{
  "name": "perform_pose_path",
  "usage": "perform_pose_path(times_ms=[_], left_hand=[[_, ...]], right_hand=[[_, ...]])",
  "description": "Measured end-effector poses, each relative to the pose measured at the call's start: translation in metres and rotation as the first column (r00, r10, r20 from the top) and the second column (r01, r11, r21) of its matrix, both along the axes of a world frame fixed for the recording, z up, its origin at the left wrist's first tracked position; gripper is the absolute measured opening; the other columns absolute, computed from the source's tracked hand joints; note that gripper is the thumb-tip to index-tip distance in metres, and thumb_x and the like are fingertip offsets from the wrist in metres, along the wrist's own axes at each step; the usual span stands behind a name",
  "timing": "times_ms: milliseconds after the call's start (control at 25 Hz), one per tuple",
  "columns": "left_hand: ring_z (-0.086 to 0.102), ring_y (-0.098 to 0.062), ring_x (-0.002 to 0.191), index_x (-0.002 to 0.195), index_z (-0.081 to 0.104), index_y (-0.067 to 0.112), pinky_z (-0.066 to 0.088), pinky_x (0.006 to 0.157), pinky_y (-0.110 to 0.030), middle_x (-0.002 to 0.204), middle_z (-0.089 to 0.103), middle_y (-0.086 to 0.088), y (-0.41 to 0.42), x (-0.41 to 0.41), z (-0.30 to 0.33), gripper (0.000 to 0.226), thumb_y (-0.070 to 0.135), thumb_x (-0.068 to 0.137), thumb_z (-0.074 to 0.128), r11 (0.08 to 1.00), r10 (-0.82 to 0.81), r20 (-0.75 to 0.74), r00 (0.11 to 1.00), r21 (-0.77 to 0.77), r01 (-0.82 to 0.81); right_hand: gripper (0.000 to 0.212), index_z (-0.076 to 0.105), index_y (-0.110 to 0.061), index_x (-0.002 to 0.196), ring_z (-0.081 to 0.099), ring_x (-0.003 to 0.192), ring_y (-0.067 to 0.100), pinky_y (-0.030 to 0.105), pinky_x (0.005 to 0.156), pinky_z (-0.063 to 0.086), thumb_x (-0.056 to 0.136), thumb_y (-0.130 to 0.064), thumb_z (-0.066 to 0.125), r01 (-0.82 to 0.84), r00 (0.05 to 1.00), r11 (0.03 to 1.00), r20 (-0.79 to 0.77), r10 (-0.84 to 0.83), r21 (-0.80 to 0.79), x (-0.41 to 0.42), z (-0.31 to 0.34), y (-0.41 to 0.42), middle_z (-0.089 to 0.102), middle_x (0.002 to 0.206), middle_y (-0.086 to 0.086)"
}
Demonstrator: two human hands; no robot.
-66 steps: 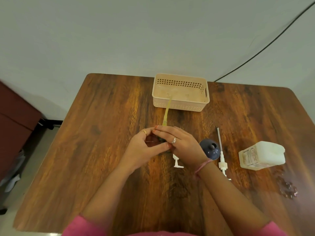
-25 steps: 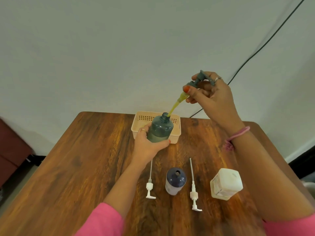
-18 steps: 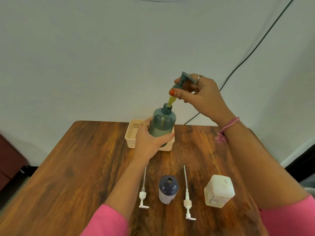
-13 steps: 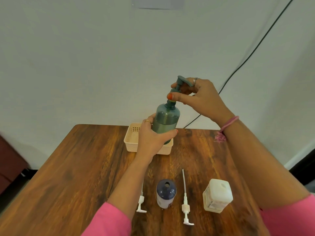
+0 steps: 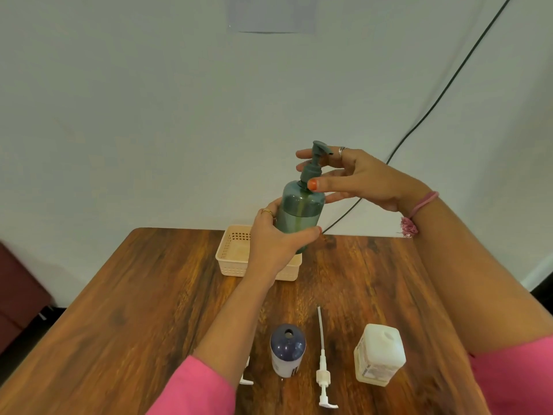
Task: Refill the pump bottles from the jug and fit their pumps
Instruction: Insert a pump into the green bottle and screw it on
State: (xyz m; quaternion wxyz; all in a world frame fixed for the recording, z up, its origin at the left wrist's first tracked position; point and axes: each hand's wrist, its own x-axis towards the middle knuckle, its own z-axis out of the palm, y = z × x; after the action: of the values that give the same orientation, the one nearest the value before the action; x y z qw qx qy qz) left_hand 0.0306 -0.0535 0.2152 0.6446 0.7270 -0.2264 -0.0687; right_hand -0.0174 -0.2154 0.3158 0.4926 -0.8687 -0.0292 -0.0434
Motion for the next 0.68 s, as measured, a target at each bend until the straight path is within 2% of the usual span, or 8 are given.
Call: perform_pose_path(times_ms=[80, 200, 280, 400, 440, 520, 600, 680], left_hand=[[0.053, -0.005, 0.100, 0.115, 0.044, 0.038, 0.043, 0.066, -0.011, 0.119, 0.053, 0.006, -0.001, -0.001, 0.002, 0.065, 0.030, 0.065, 0.085, 1.000, -0.005, -0.003, 1.000, -0.003, 0.005], [0.053, -0.007, 0.101, 0.117, 0.044, 0.037, 0.043, 0.066, -0.011, 0.120, 0.053, 0.005, -0.001, -0.001, 0.004, 0.067, 0.030, 0.064, 0.086, 1.000, 0.006, 0.000, 1.000, -0.003, -0.006], [0.053, -0.006, 0.100, 0.120, 0.046, 0.034, 0.043, 0.067, -0.011, 0.119, 0.053, 0.006, -0.001, -0.001, 0.005, 0.069, 0.031, 0.064, 0.086, 1.000, 0.017, 0.004, 1.000, 0.001, -0.017], [0.053, 0.000, 0.093, 0.114, 0.044, 0.038, 0.042, 0.065, -0.010, 0.116, 0.053, 0.008, 0.001, -0.002, 0.005, 0.067, 0.030, 0.063, 0.086, 1.000, 0.020, 0.004, 1.000, 0.001, -0.020], [0.052, 0.001, 0.092, 0.113, 0.043, 0.038, 0.042, 0.065, -0.010, 0.116, 0.053, 0.008, 0.002, -0.002, 0.004, 0.066, 0.030, 0.063, 0.086, 1.000, 0.016, -0.002, 1.000, -0.001, -0.016], [0.053, 0.002, 0.092, 0.113, 0.044, 0.038, 0.043, 0.065, -0.010, 0.115, 0.054, 0.008, 0.004, -0.001, 0.004, 0.065, 0.029, 0.064, 0.086, 1.000, 0.010, -0.025, 1.000, -0.014, -0.011], [0.053, 0.002, 0.092, 0.112, 0.045, 0.037, 0.043, 0.064, -0.010, 0.114, 0.054, 0.007, 0.006, -0.001, 0.005, 0.064, 0.028, 0.064, 0.086, 1.000, 0.005, -0.039, 0.999, -0.021, -0.005], [0.052, 0.002, 0.092, 0.113, 0.044, 0.036, 0.043, 0.064, -0.010, 0.114, 0.054, 0.008, 0.008, -0.001, 0.005, 0.065, 0.028, 0.064, 0.086, 1.000, 0.000, -0.047, 0.999, -0.023, -0.001]], right_hand=[[0.040, 0.059, -0.025, 0.125, 0.064, 0.110, 0.010, 0.032, 0.082, 0.058, 0.086, -0.020, 0.066, -0.012, 1.000, 0.998, 0.023, 0.011, 0.055, 0.000, -0.003, 0.001, 0.064, 0.124, -0.005], [0.027, 0.066, -0.018, 0.109, 0.067, 0.103, 0.014, 0.031, 0.074, 0.059, 0.082, -0.016, 0.071, 0.064, 0.992, 0.985, 0.095, -0.080, 0.162, 0.002, -0.005, 0.007, 0.068, 0.116, 0.000], [0.030, 0.065, -0.012, 0.104, 0.068, 0.100, 0.019, 0.033, 0.072, 0.060, 0.077, -0.018, 0.076, 0.131, 0.983, 0.974, 0.102, -0.152, 0.186, 0.005, -0.007, 0.013, 0.067, 0.113, 0.007], [0.047, 0.060, -0.007, 0.106, 0.067, 0.097, 0.020, 0.034, 0.072, 0.060, 0.071, -0.031, 0.080, 0.214, 0.968, 0.973, 0.111, -0.223, 0.086, 0.009, -0.009, 0.022, 0.064, 0.109, 0.005], [0.051, 0.060, -0.008, 0.107, 0.067, 0.098, 0.019, 0.034, 0.073, 0.060, 0.069, -0.035, 0.079, 0.210, 0.972, 0.975, 0.094, -0.217, 0.076, 0.008, -0.008, 0.022, 0.063, 0.109, 0.004], [0.050, 0.061, -0.015, 0.114, 0.066, 0.104, 0.018, 0.036, 0.078, 0.059, 0.071, -0.036, 0.073, 0.124, 0.991, 0.978, 0.020, -0.129, 0.165, 0.004, -0.004, 0.016, 0.064, 0.118, 0.001], [0.040, 0.062, -0.020, 0.120, 0.066, 0.107, 0.016, 0.037, 0.082, 0.058, 0.081, -0.029, 0.066, 0.042, 0.999, 0.967, -0.024, -0.038, 0.252, -0.001, -0.001, 0.009, 0.066, 0.122, -0.001], [0.031, 0.064, -0.017, 0.117, 0.067, 0.105, 0.017, 0.036, 0.081, 0.058, 0.087, -0.023, 0.064, 0.044, 0.999, 0.974, -0.007, -0.044, 0.220, -0.001, 0.000, 0.010, 0.068, 0.119, 0.001]])
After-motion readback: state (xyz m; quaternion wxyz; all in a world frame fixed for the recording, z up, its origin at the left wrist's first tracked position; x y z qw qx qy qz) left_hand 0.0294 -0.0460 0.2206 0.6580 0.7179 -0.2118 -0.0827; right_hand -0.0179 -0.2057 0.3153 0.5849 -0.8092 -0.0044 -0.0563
